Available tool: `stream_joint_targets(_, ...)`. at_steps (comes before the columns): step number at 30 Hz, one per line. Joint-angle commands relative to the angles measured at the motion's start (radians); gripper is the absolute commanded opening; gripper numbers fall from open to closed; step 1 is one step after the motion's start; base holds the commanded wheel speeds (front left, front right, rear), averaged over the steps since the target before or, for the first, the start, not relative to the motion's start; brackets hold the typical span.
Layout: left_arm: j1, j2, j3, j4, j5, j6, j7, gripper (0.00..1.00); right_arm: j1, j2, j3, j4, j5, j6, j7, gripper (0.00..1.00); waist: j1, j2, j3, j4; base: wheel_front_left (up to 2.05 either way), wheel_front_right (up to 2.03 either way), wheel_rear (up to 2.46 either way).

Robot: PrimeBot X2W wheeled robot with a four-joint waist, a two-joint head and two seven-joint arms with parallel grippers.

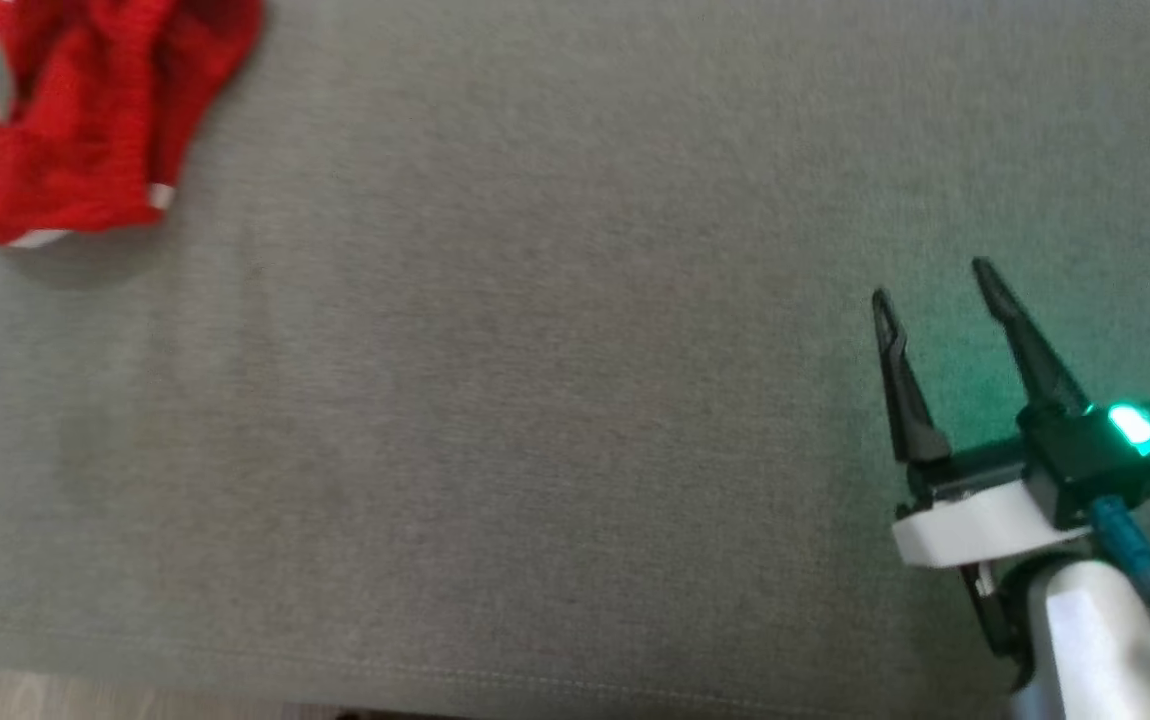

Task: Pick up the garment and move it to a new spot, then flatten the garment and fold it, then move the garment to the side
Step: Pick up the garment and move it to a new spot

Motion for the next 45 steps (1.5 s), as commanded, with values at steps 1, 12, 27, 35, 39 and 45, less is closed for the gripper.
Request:
stream_joint_targets(1,-0.043,0.043,0.017,0.013,-0.013,-0.002,0.008,1.0,-0.03,-0.005,0.024,-0.058,-0.009,0.008,0.008,1.0,-0.0003,0.0001,0.074,-0.049,0.0,0.0,0.0)
stream_joint_targets(12,-0.038,0.027,-0.103,0.22,-0.087,-0.006,0.012,1.0,-0.026,-0.005,0.001,-0.156,-0.016,0.008,0.023,1.0,-0.0003,0.0001,0.176,-0.086,0.0,0.0,0.0)
stream_joint_targets(27,-0.106,0.076,-0.187,0.392,-0.002,0.068,-0.111,0.0,-0.04,-0.005,-0.012,-0.146,-0.004,0.008,0.009,1.0,-0.0003,0.0001,0.188,-0.092,0.0,0.0,0.0)
stream_joint_targets(35,-0.134,0.068,-0.217,0.413,0.012,0.049,-0.159,0.0,-0.045,-0.005,0.003,-0.086,0.027,0.008,-0.017,1.0,-0.0003,0.0001,0.076,-0.089,0.0,0.0,0.0)
stream_joint_targets(39,-0.151,0.075,-0.235,0.4,0.017,0.031,-0.177,0.0,-0.042,-0.005,0.004,-0.042,0.052,0.008,-0.034,1.0,-0.0003,0.0001,-0.008,-0.099,0.0,0.0,0.0)
stream_joint_targets(45,-0.172,0.057,-0.291,0.335,0.014,0.003,-0.184,0.0,-0.015,-0.005,-0.009,0.03,0.095,0.008,-0.065,1.0,-0.0003,0.0001,-0.152,-0.128,0.0,0.0,0.0)
